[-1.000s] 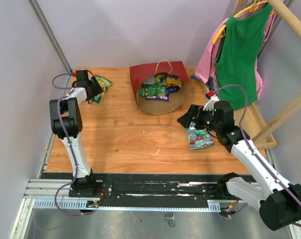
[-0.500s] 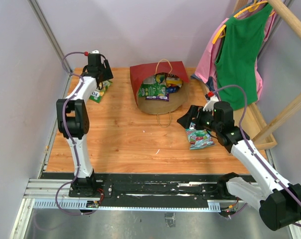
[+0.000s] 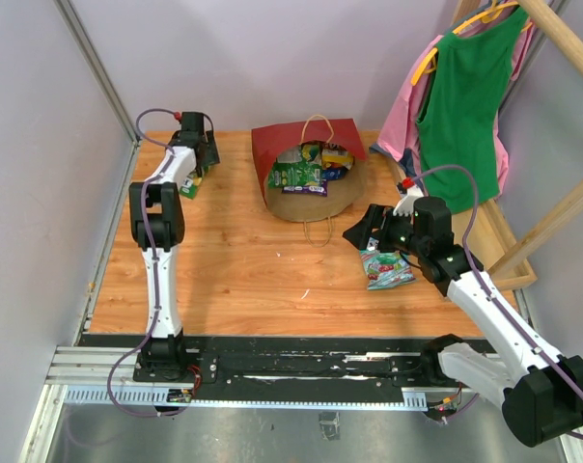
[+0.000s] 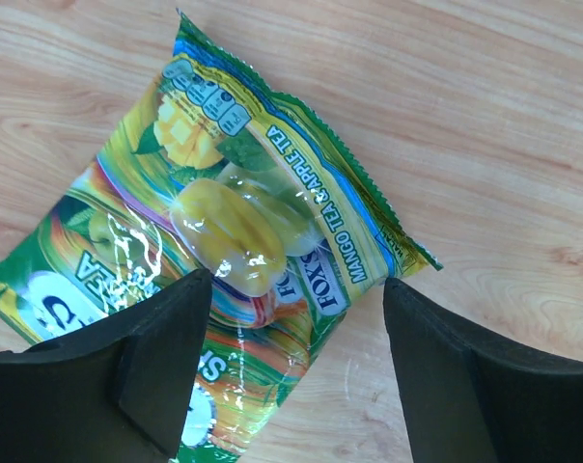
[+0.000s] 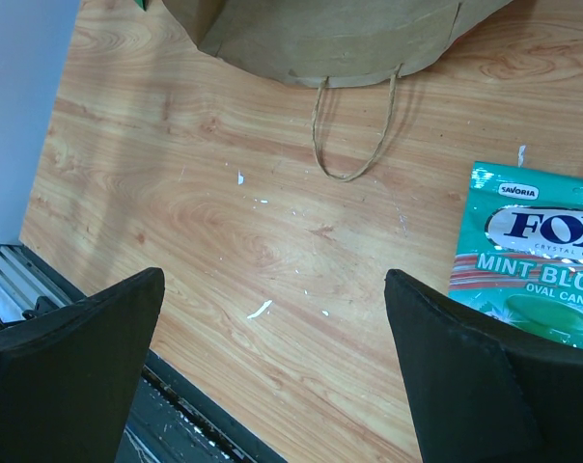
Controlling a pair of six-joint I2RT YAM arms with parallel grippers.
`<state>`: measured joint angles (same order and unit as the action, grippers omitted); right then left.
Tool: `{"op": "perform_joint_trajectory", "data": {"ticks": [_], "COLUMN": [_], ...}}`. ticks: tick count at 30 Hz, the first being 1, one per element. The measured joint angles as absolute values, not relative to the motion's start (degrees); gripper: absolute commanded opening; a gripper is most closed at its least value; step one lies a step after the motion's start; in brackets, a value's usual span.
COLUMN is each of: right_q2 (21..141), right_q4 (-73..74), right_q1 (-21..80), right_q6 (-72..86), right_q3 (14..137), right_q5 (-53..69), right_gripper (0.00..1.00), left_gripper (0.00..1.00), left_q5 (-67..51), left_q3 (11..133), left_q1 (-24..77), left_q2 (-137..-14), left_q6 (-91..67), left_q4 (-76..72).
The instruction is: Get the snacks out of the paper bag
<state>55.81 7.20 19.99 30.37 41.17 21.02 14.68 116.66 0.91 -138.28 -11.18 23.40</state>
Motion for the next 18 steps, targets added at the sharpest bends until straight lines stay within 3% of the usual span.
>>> {"op": "perform_joint_trajectory", "data": {"ticks": [18], "right_q2": [57.39], "right_q4": [7.14], "right_q1": [19.99], "right_q6": [30.39], "right_q3": [41.17], "right_q5": [21.58], "right_gripper": [0.99], "left_gripper": [0.8], "left_q5": [14.33], "left_q3": [113.54], "left_q1": [-5.28], "left_q2": [-137.84], "left_q6": [-6.24], "left_q4": [18.52]}}
